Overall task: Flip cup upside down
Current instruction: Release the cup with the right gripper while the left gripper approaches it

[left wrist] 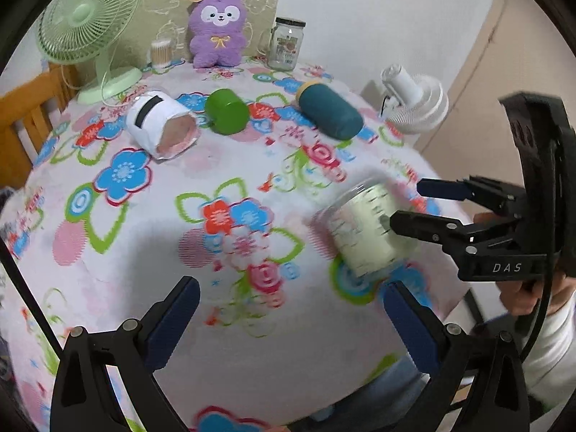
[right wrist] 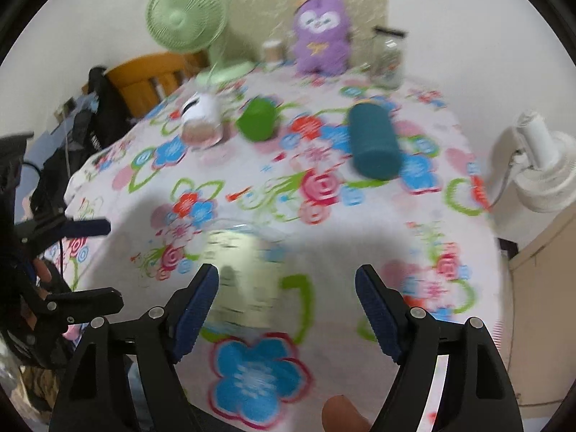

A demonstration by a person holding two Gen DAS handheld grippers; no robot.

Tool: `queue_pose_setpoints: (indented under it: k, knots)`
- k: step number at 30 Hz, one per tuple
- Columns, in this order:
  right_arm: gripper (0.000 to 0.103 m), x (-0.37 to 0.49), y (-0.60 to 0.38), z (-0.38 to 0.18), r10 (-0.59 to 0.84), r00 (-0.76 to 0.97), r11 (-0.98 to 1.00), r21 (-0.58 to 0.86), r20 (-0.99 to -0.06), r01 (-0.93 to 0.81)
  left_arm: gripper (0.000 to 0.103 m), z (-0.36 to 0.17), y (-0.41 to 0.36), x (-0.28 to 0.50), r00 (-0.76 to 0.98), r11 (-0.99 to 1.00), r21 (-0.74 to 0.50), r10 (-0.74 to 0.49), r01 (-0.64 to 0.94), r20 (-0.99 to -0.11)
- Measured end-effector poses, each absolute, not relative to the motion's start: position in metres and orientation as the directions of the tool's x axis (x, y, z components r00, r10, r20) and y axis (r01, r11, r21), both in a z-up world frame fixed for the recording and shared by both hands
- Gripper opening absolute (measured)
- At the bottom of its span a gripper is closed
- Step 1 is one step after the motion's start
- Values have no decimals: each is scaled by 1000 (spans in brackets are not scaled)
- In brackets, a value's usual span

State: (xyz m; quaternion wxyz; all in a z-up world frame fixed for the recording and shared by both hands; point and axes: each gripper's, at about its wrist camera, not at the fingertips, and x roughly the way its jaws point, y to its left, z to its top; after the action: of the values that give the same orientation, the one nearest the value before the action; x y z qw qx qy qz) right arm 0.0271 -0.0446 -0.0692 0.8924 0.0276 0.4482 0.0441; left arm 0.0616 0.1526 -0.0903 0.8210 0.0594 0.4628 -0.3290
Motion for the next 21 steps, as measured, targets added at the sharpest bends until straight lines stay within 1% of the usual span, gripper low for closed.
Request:
queue_pose_setpoints:
  k: [4, 8, 12, 21]
  knots:
    - [86, 12, -84, -58, 66, 628, 995, 99, -775, 17, 103, -86, 131, 60, 323, 781, -295, -525, 551, -788]
    - [86, 1, -120, -62, 27, 630, 989, 110, -776, 94, 103, -86, 109, 62, 287, 781, -356, -547, 513, -786]
    - [86, -4, -143, -76, 39, 614, 979, 153, -788, 135, 103, -89, 87, 64, 277, 798, -369, -535, 477, -799]
    - [86, -6, -160, -95, 60, 603, 971, 186, -796, 149, 103, -112, 59, 69, 222, 835, -396, -499, 381, -838]
